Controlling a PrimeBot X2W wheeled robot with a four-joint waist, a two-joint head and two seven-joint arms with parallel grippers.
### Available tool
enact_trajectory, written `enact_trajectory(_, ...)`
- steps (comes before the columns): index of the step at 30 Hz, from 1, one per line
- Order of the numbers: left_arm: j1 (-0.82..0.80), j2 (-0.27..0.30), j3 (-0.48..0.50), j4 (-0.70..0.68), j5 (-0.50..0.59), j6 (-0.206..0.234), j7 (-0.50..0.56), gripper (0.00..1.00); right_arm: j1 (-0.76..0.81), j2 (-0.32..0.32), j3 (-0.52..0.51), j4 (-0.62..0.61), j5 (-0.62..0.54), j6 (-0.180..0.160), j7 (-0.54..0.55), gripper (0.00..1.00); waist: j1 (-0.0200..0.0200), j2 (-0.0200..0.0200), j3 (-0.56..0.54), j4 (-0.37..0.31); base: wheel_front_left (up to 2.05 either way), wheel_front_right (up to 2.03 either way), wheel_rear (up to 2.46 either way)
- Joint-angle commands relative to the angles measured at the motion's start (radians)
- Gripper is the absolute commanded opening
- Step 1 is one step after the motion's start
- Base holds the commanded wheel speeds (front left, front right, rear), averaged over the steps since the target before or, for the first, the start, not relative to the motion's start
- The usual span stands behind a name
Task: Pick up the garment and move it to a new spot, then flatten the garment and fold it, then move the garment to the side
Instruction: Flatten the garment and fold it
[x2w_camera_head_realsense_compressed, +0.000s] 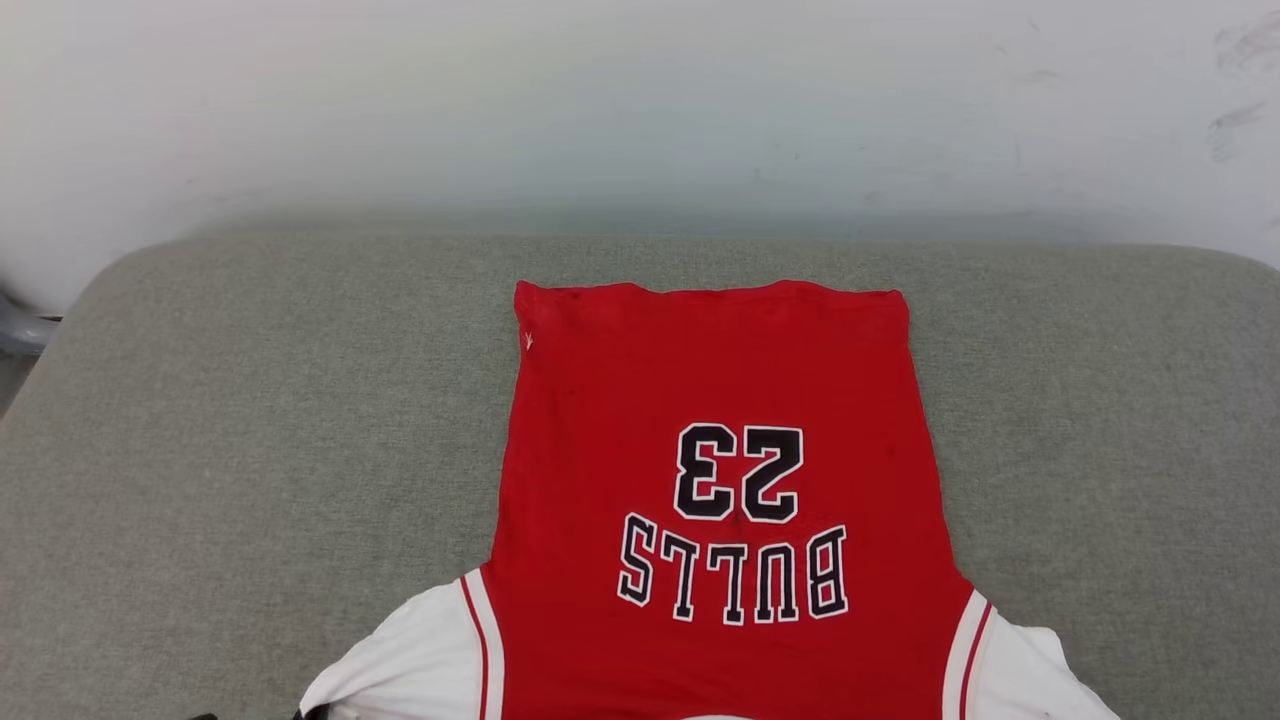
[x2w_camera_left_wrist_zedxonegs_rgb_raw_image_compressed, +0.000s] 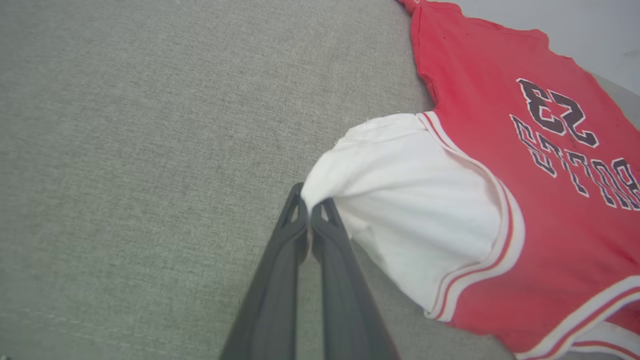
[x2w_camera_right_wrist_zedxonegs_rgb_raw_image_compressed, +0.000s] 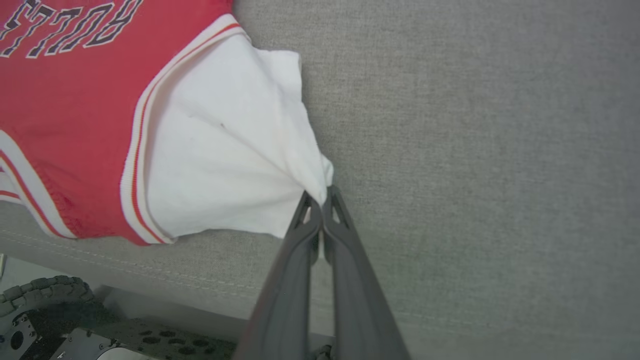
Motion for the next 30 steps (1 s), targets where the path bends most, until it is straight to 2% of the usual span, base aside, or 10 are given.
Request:
enact_trajectory(1, -0.018, -0.007, -0.004, 0.002, 0.009, 0.001, -0.006, 0.00, -0.008, 0.014, -0.008, -0.003, -0.004, -0.002, -0.004, 0.17, 0.0000, -0.0001, 0.000, 0.002, 0.00, 0.00, 0.00)
enact_trajectory(3, -0.028, -0.013, -0.011, 0.000, 0.015, 0.000, -0.004, 0.00, -0.024, 0.020, -0.008, -0.009, -0.012, -0.002, -0.006, 1.00, 0.0000, -0.0001, -0.002, 0.003, 0.00, 0.00, 0.00)
enact_trajectory(8, -0.046, -0.029, -0.024, -0.005, 0.029, -0.005, -0.004, 0.00, -0.075, 0.035, -0.026, -0.046, -0.024, -0.002, -0.025, 1.00, 0.0000, -0.0001, 0.001, 0.005, 0.00, 0.00, 0.00)
enact_trajectory(14, -0.057, -0.042, -0.014, -0.022, 0.052, -0.003, -0.006, 0.00, -0.200, -0.010, -0.071, -0.119, -0.041, -0.001, -0.032, 1.00, 0.0000, -0.0001, 0.019, 0.016, 0.00, 0.00, 0.00)
enact_trajectory(19, -0.108, -0.065, -0.015, -0.044, 0.095, -0.009, -0.007, 0.00, -0.409, -0.072, -0.080, -0.156, -0.040, -0.002, 0.008, 1.00, 0.0000, -0.0001, 0.081, 0.055, 0.00, 0.00, 0.00)
enact_trajectory(26, -0.213, -0.122, -0.027, -0.035, 0.151, -0.036, -0.007, 0.00, -0.739, -0.151, -0.011, -0.096, -0.021, -0.001, 0.119, 1.00, 0.0000, -0.0001, 0.194, 0.145, 0.00, 0.00, 0.00)
enact_trajectory(30, -0.254, -0.163, -0.015, -0.028, 0.187, -0.055, -0.007, 0.00, -0.886, -0.195, 0.062, -0.015, -0.007, -0.002, 0.269, 1.00, 0.0000, -0.0001, 0.251, 0.190, 0.00, 0.00, 0.00)
